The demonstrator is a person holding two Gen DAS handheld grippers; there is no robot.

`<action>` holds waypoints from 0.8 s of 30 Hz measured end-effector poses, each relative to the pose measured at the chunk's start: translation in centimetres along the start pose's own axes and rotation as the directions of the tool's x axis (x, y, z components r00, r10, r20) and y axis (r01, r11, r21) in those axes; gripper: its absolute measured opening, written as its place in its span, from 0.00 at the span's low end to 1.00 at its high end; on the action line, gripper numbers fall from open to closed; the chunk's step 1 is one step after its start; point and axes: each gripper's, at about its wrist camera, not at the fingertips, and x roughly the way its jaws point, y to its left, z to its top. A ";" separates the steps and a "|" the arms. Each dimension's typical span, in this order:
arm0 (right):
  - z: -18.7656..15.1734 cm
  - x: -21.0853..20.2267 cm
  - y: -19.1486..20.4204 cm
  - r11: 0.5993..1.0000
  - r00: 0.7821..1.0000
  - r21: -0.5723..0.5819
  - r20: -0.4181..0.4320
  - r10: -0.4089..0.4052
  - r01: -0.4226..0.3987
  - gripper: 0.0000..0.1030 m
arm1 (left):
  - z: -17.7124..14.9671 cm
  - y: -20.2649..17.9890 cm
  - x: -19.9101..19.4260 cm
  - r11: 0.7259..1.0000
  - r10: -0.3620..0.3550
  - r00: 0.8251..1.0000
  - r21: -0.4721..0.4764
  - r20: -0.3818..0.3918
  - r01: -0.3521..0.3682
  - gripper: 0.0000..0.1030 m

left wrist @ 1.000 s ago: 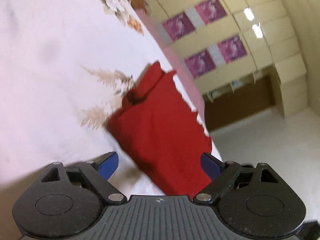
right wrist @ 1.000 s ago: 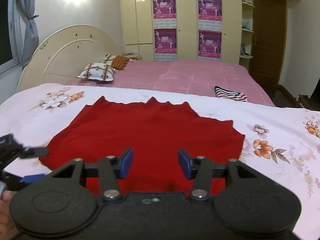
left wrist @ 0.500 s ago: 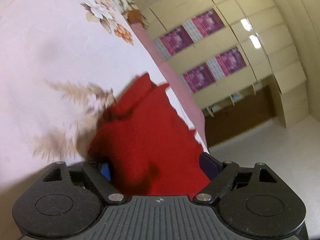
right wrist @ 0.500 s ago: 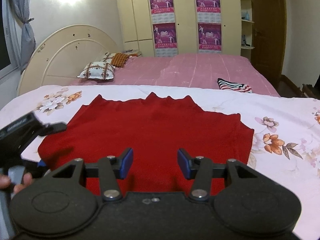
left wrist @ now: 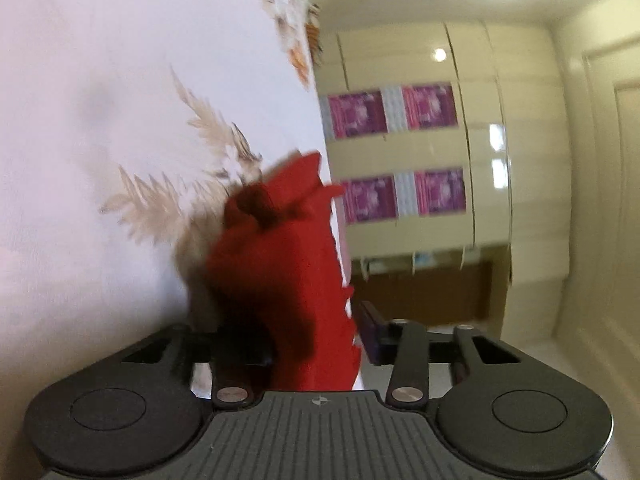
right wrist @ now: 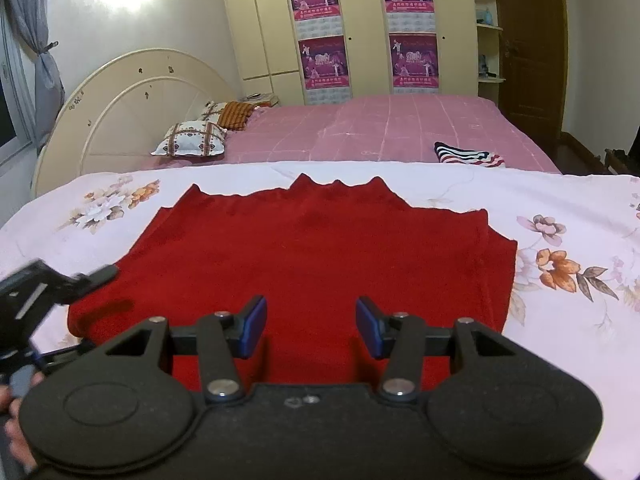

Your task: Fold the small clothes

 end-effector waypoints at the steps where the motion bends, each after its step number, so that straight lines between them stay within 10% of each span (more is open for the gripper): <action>1: 0.1 -0.1 0.1 1.000 1.000 -0.002 0.001 0.000 0.000 0.47 | 0.2 -0.3 0.5 1.000 0.012 1.000 0.008 0.007 -0.012 0.40; 8: 0.6 0.1 -0.5 1.000 1.000 0.021 0.010 0.002 -0.002 0.46 | 1.9 -1.6 3.0 0.995 0.069 0.998 0.068 -0.012 -0.068 0.39; 10: 0.8 0.7 -0.6 1.000 1.000 0.029 0.005 0.002 -0.002 0.35 | 2.5 -2.3 3.6 0.981 0.119 0.992 0.156 -0.030 -0.113 0.16; 12: 1.1 1.6 -0.5 0.999 1.000 0.040 -0.012 0.009 -0.008 0.06 | 3.3 -1.8 3.9 0.974 0.104 0.993 0.207 -0.056 -0.091 0.15; 24: -0.3 6.6 2.1 0.997 0.998 -0.071 -0.059 -0.003 -0.001 0.05 | 5.0 -2.1 1.6 0.958 0.113 0.992 0.271 -0.052 -0.095 0.14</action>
